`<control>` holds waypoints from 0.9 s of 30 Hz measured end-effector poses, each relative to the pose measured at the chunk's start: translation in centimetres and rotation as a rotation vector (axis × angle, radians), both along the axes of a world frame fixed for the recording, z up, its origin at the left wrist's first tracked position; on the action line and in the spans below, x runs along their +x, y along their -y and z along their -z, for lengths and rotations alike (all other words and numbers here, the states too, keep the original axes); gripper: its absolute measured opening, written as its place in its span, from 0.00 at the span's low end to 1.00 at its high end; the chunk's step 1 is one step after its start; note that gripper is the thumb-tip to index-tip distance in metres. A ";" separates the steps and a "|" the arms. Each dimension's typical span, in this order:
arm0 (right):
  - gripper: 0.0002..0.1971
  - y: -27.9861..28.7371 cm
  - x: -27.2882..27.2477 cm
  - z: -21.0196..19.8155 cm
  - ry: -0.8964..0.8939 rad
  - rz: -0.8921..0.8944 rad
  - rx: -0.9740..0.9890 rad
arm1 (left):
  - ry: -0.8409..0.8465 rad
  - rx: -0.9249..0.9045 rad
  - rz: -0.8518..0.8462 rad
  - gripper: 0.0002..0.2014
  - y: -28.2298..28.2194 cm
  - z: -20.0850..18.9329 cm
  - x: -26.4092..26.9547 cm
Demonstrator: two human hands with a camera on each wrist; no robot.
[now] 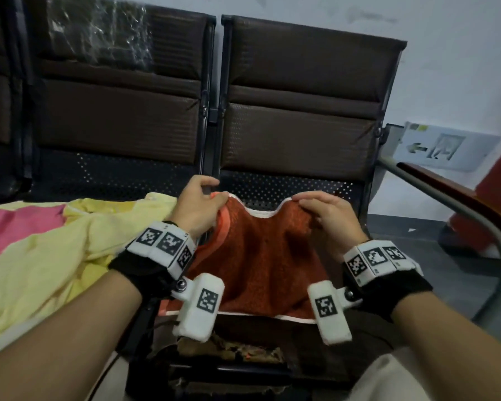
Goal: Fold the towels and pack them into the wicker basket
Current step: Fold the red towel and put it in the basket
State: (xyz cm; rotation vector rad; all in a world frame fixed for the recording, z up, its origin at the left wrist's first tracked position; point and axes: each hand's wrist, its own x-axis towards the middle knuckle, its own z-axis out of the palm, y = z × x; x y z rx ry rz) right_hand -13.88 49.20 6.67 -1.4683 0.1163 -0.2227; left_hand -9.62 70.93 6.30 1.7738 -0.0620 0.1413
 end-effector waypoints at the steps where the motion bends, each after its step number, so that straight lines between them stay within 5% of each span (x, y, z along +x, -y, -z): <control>1: 0.11 -0.6 -0.1 0.1 -0.025 -0.098 0.006 | 0.022 0.005 0.021 0.11 0.3 -0.1 -0.4; 6: 0.15 -1.8 -0.3 1.6 -0.074 -0.478 -0.114 | 0.072 0.035 0.092 0.07 0.3 -0.2 -1.6; 12: 0.10 -2.3 -0.4 1.9 0.184 -0.264 -0.853 | -0.050 0.091 0.180 0.09 0.2 0.1 -1.9; 16: 0.06 -3.4 -0.3 1.3 0.341 -0.229 -0.807 | -0.113 0.055 0.236 0.10 0.6 0.2 -2.5; 27: 0.07 -4.3 0.1 1.7 0.304 -0.141 -0.798 | -0.196 -0.063 0.392 0.09 0.6 -0.5 -3.8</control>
